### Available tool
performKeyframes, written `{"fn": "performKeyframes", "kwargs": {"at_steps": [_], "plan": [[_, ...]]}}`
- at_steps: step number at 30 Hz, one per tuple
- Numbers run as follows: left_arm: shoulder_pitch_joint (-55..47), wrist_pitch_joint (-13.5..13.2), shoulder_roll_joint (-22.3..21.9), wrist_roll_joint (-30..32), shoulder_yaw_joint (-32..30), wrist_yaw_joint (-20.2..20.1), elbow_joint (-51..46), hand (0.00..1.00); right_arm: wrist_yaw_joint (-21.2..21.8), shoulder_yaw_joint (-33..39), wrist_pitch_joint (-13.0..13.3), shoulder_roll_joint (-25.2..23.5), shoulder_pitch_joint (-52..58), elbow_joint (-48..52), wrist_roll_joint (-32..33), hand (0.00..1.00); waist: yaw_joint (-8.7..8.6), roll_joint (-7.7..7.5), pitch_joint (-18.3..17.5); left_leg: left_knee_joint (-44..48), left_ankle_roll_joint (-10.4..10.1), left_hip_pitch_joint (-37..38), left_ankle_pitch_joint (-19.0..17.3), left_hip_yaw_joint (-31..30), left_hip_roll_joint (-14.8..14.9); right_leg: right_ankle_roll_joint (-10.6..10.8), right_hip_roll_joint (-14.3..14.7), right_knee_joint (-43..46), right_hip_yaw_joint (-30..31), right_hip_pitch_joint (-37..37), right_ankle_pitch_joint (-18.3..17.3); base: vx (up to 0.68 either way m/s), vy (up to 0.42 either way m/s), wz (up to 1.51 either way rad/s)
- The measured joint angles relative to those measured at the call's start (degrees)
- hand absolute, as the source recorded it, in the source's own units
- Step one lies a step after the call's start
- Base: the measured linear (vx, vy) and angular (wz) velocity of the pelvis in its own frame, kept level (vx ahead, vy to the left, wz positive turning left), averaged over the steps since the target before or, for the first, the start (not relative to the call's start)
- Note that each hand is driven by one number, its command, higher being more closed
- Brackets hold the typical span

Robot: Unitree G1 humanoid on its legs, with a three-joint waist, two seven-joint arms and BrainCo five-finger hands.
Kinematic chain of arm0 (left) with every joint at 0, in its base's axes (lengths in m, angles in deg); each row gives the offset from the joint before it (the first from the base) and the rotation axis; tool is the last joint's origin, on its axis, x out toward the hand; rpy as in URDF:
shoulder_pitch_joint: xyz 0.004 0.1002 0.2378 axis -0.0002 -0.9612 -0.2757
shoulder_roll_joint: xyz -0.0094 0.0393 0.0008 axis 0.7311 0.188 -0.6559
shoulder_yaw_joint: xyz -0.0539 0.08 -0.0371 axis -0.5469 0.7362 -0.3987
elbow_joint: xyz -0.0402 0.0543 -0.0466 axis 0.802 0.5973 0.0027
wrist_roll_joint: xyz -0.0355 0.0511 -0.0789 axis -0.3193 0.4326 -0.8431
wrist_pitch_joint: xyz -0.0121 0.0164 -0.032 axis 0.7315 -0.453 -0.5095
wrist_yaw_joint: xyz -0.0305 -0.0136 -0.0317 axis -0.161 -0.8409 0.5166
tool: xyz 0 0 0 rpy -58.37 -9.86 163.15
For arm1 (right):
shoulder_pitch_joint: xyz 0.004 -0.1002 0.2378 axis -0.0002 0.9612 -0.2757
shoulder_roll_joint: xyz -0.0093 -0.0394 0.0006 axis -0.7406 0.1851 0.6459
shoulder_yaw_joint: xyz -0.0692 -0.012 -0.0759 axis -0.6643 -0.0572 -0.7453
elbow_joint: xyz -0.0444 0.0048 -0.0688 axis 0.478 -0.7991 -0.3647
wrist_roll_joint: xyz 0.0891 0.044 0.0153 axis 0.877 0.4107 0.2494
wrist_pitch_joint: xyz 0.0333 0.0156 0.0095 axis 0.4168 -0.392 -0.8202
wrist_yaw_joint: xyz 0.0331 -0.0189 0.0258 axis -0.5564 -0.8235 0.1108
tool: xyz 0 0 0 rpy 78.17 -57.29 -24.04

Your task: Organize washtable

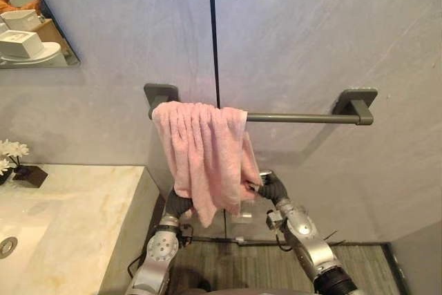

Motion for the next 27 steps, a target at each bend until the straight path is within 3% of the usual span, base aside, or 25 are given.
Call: {"fn": "performKeyframes", "kwargs": {"at_steps": [6,18,27], "plan": [[-0.1,0.0,0.0,-0.1,-4.0,0.0,0.0,1.00,-2.5,8.5,0.1,-0.7,1.7,0.0,0.0,1.00,-0.04,-0.08,0.0,0.0,0.0,-0.1,0.0,0.0,0.0,0.0,0.0,-0.2,0.0,0.0,0.0,0.00,0.000,0.00],[-0.3,-0.2,-2.1,-0.2,-4.2,-2.5,-2.8,1.00,-3.0,18.2,0.0,-4.1,4.5,2.6,-2.3,1.00,-0.01,-0.18,0.1,0.0,-0.3,-0.2,-0.7,1.5,0.5,0.1,0.1,-0.4,1.5,-0.7,0.0,0.00,-0.002,-0.04],[-0.3,-0.2,-6.3,-3.3,-4.5,-4.6,-4.9,1.00,-3.3,22.9,0.0,-6.4,5.9,5.4,-2.3,1.00,-1.66,-0.19,0.1,0.0,0.2,0.1,-1.1,2.6,0.0,0.6,-0.1,0.0,2.4,-1.1,-0.4,0.01,0.005,-0.07]]}}
